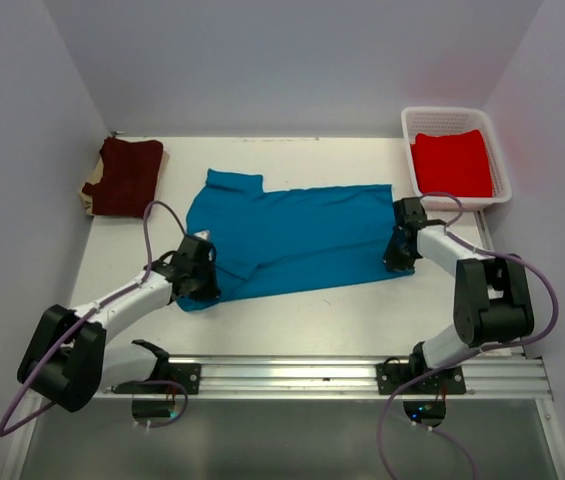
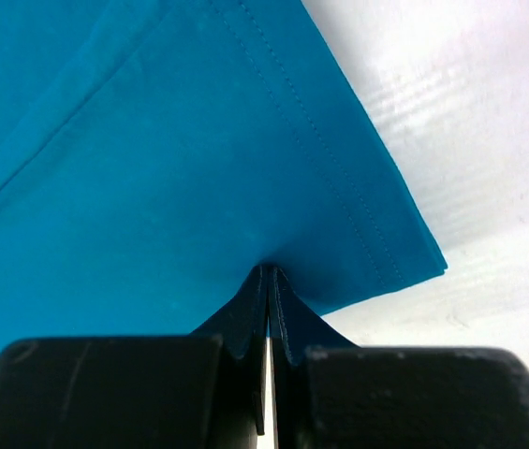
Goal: Fold and stack the t-shirts
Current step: Fold the flattened tshirt in 1/3 of the way
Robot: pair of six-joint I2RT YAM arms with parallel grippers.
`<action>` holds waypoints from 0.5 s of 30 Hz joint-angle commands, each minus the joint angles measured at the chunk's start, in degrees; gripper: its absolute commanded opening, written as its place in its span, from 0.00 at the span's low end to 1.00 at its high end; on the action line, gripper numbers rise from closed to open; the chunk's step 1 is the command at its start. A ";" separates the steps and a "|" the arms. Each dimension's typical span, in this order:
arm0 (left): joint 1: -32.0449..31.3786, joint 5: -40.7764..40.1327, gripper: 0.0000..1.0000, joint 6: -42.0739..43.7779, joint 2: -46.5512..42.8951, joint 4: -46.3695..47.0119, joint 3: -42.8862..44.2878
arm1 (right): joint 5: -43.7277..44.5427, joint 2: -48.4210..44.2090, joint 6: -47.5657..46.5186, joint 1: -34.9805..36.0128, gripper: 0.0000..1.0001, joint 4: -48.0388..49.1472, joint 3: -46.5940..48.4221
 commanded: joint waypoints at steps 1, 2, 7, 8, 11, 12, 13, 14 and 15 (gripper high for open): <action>-0.73 4.33 0.08 -3.51 -3.74 -5.64 -1.34 | -1.73 -3.20 0.86 0.04 0.00 -5.65 -4.37; -1.34 4.60 0.08 -3.96 -4.09 -6.08 -1.43 | -1.55 -5.03 1.12 0.04 0.00 -5.75 -5.08; -2.84 5.39 0.08 -5.89 -6.99 -8.45 -1.87 | -0.76 -9.88 2.09 1.18 0.00 -6.62 -9.04; -3.19 5.04 0.08 -6.07 -7.52 -9.15 -1.26 | -0.33 -11.54 1.92 1.45 0.00 -6.89 -9.22; -3.81 3.55 0.08 -6.25 -10.33 -10.74 1.02 | -2.77 -14.80 0.34 2.59 0.00 -6.10 -8.35; -3.81 2.94 0.09 -6.34 -12.25 -10.74 1.99 | -3.65 -17.16 -0.89 3.72 0.00 -5.66 -7.65; -3.81 1.19 0.09 -6.08 -13.23 -10.39 2.87 | -5.66 -18.22 -1.51 4.61 0.00 -4.18 -6.07; -3.90 0.74 0.09 -5.81 -14.20 -10.04 4.62 | -6.64 -19.02 -2.12 5.75 0.02 -3.12 -5.10; -3.90 -3.01 0.11 -5.55 -15.60 -8.91 5.51 | -7.43 -19.63 -3.61 8.63 0.13 -2.15 -3.96</action>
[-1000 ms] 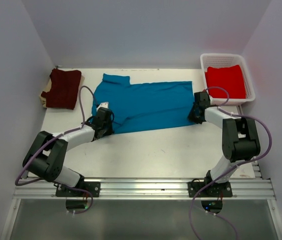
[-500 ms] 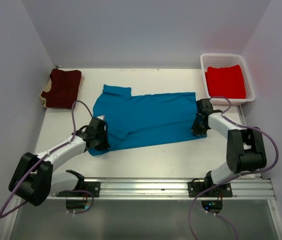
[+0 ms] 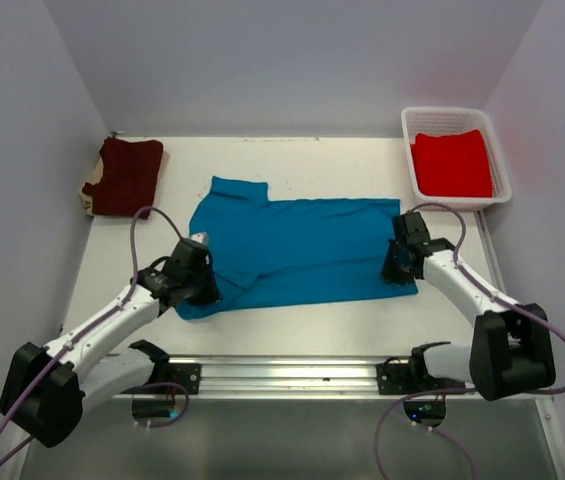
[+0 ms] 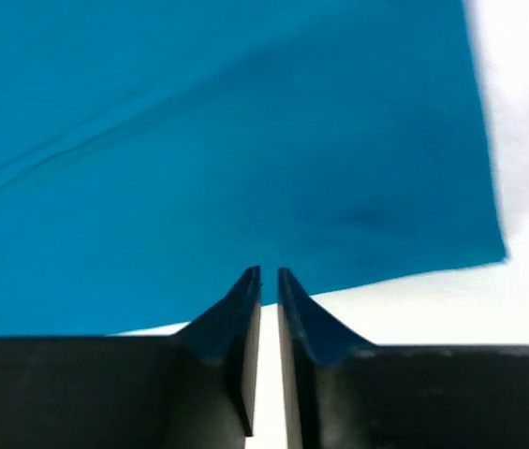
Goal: Fold and stack the t-shirts
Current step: Fold the flattened tshirt in 1/3 of the way
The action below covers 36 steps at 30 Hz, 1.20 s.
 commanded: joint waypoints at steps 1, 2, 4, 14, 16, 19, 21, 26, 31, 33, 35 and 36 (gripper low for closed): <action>-0.27 -6.30 0.12 -0.17 -4.24 2.33 6.01 | -4.34 -3.12 -4.43 5.53 0.19 3.78 7.21; -0.27 -7.09 0.13 0.27 -4.60 3.13 7.59 | -4.69 -2.33 -5.04 7.02 0.24 4.05 8.80; -0.27 -10.07 0.28 1.59 -4.95 6.29 8.57 | -6.71 1.34 -7.24 11.06 0.33 4.49 13.97; -0.18 -16.15 0.56 -1.13 -3.63 14.55 6.55 | -9.61 26.21 -14.45 31.01 0.41 -2.36 39.74; -0.18 -17.38 0.55 -2.27 -3.98 15.17 5.06 | -9.52 29.30 -14.72 34.71 0.42 -4.12 44.99; -0.10 -19.05 0.50 -3.59 -5.65 15.88 2.69 | -8.91 34.84 -15.42 38.58 0.41 -6.49 51.41; -0.09 -20.01 0.49 -4.12 -7.40 15.71 1.98 | -8.47 38.87 -16.38 41.21 0.41 -8.68 56.07; -0.09 -22.39 0.51 -4.38 -11.62 13.33 1.19 | -5.57 45.92 -17.53 45.17 0.41 -12.82 62.77; -0.01 -23.62 0.52 -4.73 -15.14 10.96 1.27 | -4.78 50.40 -17.79 46.14 0.41 -14.49 65.59; -0.01 -23.97 0.53 -4.74 -15.94 10.08 1.45 | -4.69 51.20 -17.79 46.32 0.41 -14.67 65.77; -0.01 -24.24 0.53 -4.82 -16.55 9.47 1.63 | -4.69 52.34 -18.06 46.41 0.41 -14.76 65.95; -0.01 -24.41 0.53 -4.82 -16.99 9.46 1.63 | -4.69 52.69 -18.06 46.41 0.40 -14.93 66.12</action>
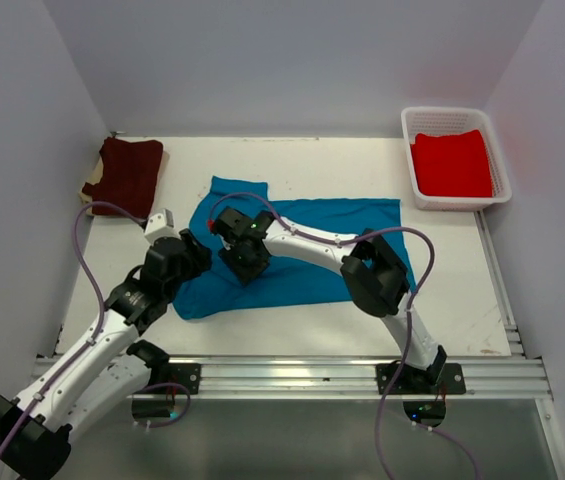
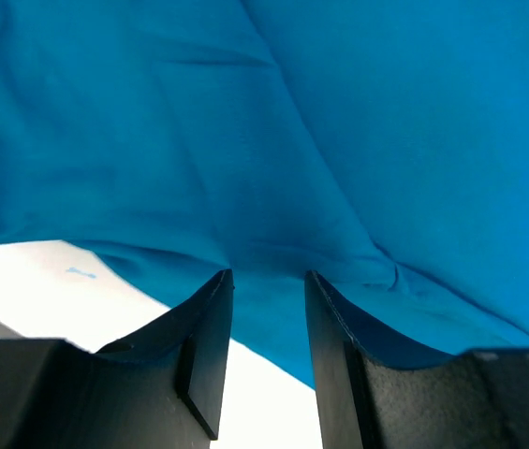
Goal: Fold and stack the t-shirts
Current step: Fold the flattened tshirt in 1/3 of the way
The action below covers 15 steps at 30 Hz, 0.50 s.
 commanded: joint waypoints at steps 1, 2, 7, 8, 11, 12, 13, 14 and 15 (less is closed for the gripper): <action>0.06 -2.75 0.53 -1.02 -1.41 -0.90 0.45 | 0.80 1.20 -1.40 0.07 0.40 -2.61 2.76; 0.06 -2.93 0.53 -0.93 -1.50 -1.25 0.53 | 0.80 1.72 -1.49 0.07 0.40 -2.78 2.85; 0.06 -3.37 0.53 -0.93 -1.67 -1.69 0.45 | 0.71 2.35 -1.32 0.16 0.39 -2.61 2.85; 0.06 -3.37 0.53 -1.11 -1.67 -1.69 0.36 | 0.53 2.26 -1.23 0.25 0.38 -2.52 2.85; 0.06 -3.28 0.53 -1.20 -1.41 -1.69 0.10 | 0.53 1.73 -1.05 0.86 0.38 -3.05 3.29; 0.06 -3.11 0.53 -1.20 -1.41 -1.69 0.01 | 0.71 1.21 -0.96 1.21 0.38 -3.22 3.46; 0.06 -3.02 0.53 -1.20 -1.32 -1.60 0.01 | 0.80 0.94 -0.88 1.48 0.38 -3.31 3.55; 0.06 -2.93 0.53 -1.20 -1.15 -1.51 0.01 | 0.80 0.59 -1.05 2.35 0.38 -3.40 3.72; 0.06 -2.93 0.53 -1.20 -1.23 -1.51 0.01 | 1.84 0.41 -1.05 2.71 0.38 -3.57 3.99</action>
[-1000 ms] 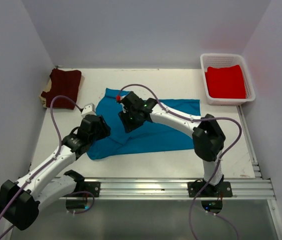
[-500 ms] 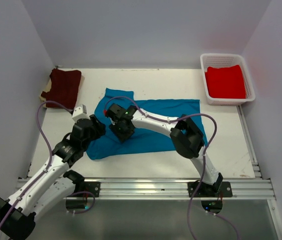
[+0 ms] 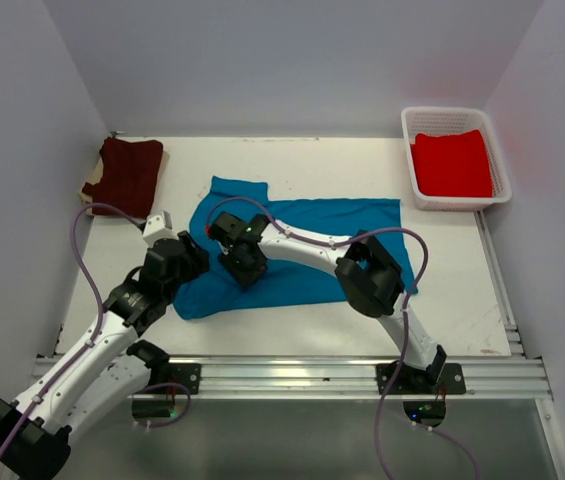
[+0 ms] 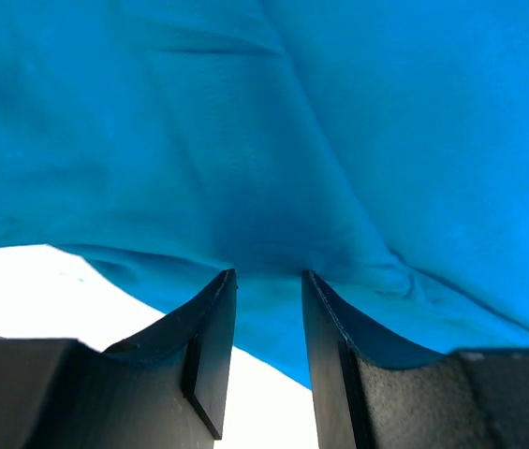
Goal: Fold and stack the t-shirts
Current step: Fold the flattened tshirt in 1/3 of the way
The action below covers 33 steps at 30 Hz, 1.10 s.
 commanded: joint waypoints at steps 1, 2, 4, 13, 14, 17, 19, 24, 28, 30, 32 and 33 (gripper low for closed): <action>0.06 -1.51 0.53 -1.15 0.10 0.89 -0.06 | 1.54 -2.34 -0.81 2.20 0.38 -1.74 2.96; 0.06 -1.42 0.53 -1.15 0.10 1.07 -0.06 | 1.46 -2.17 -0.90 2.56 0.38 -2.18 3.31; 0.06 -1.33 0.53 -1.15 0.45 1.16 -0.06 | 1.55 -1.21 -0.99 2.74 0.38 -2.53 4.19; 0.15 -1.25 0.53 -0.98 0.98 1.33 -0.32 | 3.21 3.45 -1.60 2.74 0.38 -3.41 6.12; 0.15 -1.25 0.53 -0.98 0.80 1.42 -0.32 | 3.83 3.89 -1.69 2.74 0.38 -3.50 6.39; 0.23 -1.25 0.53 -1.06 0.54 1.07 -0.59 | 5.59 4.95 -1.87 2.74 0.38 -3.59 7.27; 0.23 -1.25 0.53 -0.98 0.36 0.98 -0.67 | 6.55 5.30 -1.95 2.74 0.38 -3.58 7.71; 0.32 -0.89 0.53 -1.06 0.19 0.80 -0.94 | 8.05 5.39 -2.48 2.65 0.37 -4.37 8.67; 0.32 -0.63 0.53 -1.15 0.28 0.89 -1.03 | 8.93 3.46 -2.92 2.65 0.35 -4.20 8.59; 0.32 -0.46 0.53 -1.15 0.45 0.98 -1.03 | 9.63 3.46 -3.18 2.47 0.34 -4.38 8.76; 0.32 -0.37 0.53 -1.15 0.45 1.07 -1.03 | 9.81 3.63 -3.27 2.30 0.26 -4.46 8.68; 0.32 -0.37 0.52 -1.07 0.54 1.07 -1.03 | 9.72 3.63 -3.27 2.21 0.22 -4.46 8.68</action>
